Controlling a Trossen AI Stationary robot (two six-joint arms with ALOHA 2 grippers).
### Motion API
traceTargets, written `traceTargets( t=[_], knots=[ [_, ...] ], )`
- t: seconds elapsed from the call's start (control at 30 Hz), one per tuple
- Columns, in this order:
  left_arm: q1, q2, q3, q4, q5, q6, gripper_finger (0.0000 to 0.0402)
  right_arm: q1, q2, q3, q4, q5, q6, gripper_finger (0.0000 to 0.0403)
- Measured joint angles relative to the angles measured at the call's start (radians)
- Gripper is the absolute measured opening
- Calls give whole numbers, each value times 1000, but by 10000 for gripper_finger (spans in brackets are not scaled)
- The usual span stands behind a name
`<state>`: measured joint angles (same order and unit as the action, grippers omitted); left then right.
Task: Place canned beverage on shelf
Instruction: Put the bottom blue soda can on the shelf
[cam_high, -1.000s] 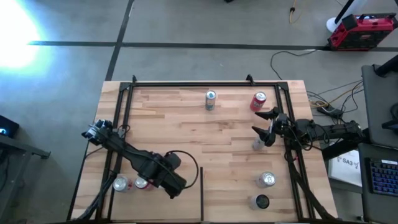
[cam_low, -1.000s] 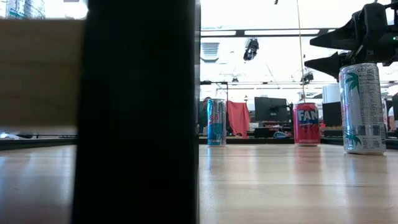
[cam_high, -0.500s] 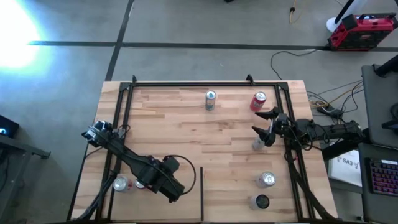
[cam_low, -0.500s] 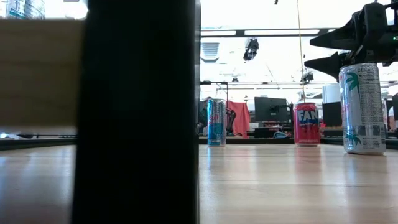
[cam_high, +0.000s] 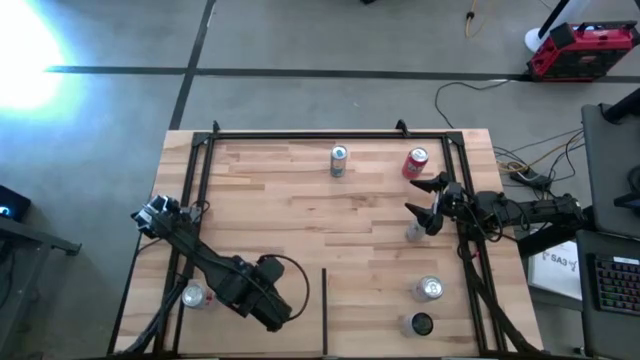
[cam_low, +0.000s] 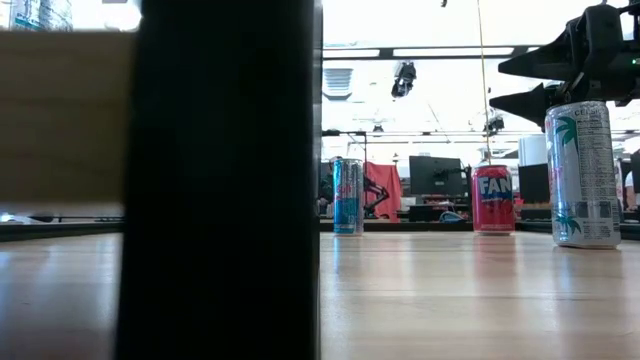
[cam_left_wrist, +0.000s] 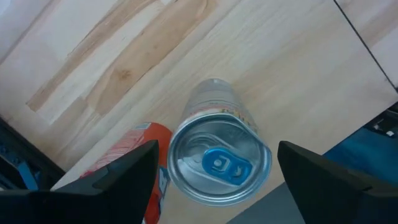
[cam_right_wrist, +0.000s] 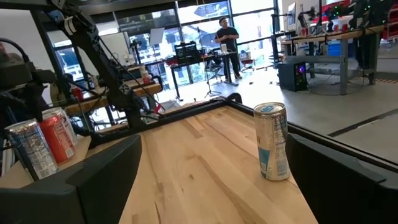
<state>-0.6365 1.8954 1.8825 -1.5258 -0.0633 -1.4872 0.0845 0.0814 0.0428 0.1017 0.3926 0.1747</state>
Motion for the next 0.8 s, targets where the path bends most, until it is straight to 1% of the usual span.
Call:
traceTargets(
  t=[0.23,0.47,0.57,0.8],
  knots=[
    [-1,0,-18,3,1,-25,304,0,0,0,0,0,-1,382],
    [-2,0,-34,9,-1,-56,249,0,0,0,0,0,0,382],
    [-3,0,-34,9,-4,-80,235,0,0,0,0,0,0,382],
    [-4,0,-34,8,0,-164,236,0,0,0,0,0,-1,382]
  ],
)
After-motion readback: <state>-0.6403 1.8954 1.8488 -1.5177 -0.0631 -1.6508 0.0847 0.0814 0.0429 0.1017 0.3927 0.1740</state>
